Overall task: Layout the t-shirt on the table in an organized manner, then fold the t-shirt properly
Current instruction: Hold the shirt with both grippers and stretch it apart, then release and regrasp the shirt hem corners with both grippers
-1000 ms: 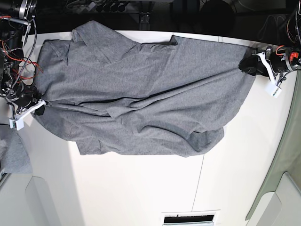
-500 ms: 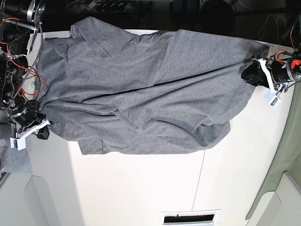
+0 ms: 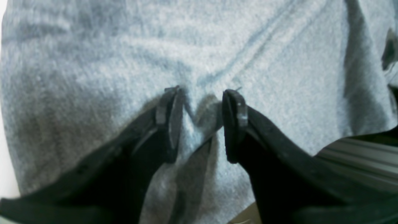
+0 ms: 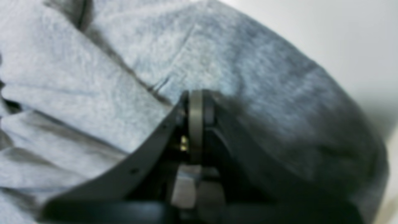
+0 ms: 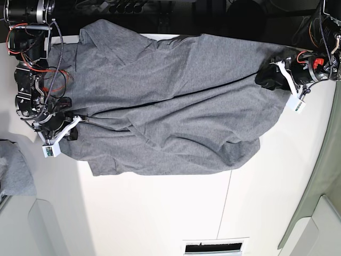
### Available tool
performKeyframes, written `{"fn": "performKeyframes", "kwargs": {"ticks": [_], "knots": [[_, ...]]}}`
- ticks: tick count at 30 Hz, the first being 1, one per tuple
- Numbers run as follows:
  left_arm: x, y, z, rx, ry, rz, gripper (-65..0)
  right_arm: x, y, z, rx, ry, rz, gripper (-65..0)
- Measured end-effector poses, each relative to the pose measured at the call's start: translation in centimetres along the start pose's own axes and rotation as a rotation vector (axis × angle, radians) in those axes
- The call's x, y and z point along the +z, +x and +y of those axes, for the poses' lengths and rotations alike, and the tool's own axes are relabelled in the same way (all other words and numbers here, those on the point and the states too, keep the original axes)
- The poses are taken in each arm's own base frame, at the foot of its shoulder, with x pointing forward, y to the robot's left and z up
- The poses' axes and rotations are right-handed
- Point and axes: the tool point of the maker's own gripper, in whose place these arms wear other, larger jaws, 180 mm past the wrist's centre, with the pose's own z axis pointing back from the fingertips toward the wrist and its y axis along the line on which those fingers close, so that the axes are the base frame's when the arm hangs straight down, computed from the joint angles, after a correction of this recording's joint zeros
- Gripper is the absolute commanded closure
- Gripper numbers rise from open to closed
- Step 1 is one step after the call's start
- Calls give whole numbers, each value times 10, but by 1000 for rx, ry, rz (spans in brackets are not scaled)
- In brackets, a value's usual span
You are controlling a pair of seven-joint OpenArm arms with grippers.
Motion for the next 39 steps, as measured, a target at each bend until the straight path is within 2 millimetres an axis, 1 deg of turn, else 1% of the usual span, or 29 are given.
{"fn": "performKeyframes", "kwargs": {"ticks": [5, 11, 17, 20, 21, 23, 25, 26, 27, 28, 30, 32, 34, 36, 37, 39], "knots": [[-1, -6, 4, 31, -8, -7, -240, 10, -3, -30, 16, -56, 22, 0], [-1, -8, 3, 34, -12, 3, -240, 15, -4, -46, 18, -97, 37, 0], [1, -13, -2, 107, -47, 33, -240, 22, -6, -66, -26, -157, 48, 0], [5, -11, -5, 108, -58, 49, -240, 26, -6, -64, -90, -129, 41, 0], [8, -8, -7, 95, -58, 59, -240, 28, -2, -60, -109, -107, 33, 0], [17, -2, -7, 40, -45, 83, -240, 33, 13, -51, -144, -60, 12, 0], [27, 4, -4, -32, -12, 117, -240, 39, 37, -41, -158, -17, -36, 0], [32, 12, -4, -73, 0, 117, -240, 43, 51, -33, -158, 13, -71, 0], [37, 25, -4, -111, 8, 97, -240, 46, 60, -25, -146, 43, -86, 0], [40, 43, -5, -147, 15, 65, -240, 48, 69, -16, -138, 71, -99, 0], [47, 83, -7, -203, 26, -23, -240, 49, 76, 4, -141, 128, -107, 0], [52, 117, -7, -236, 35, -103, -240, 46, 76, 25, -163, 184, -105, 0], [57, 143, -1, -280, 75, -194, -240, 42, 71, 48, -175, 241, -104, 0], [59, 159, 12, -332, 148, -246, -240, 37, 62, 72, -211, 292, -97, 0], [58, 166, 23, -326, 198, -266, -240, 34, 56, 87, -226, 319, -88, 0], [49, 175, 41, -267, 264, -282, -240, 30, 45, 115, -247, 369, -69, 0]]}}
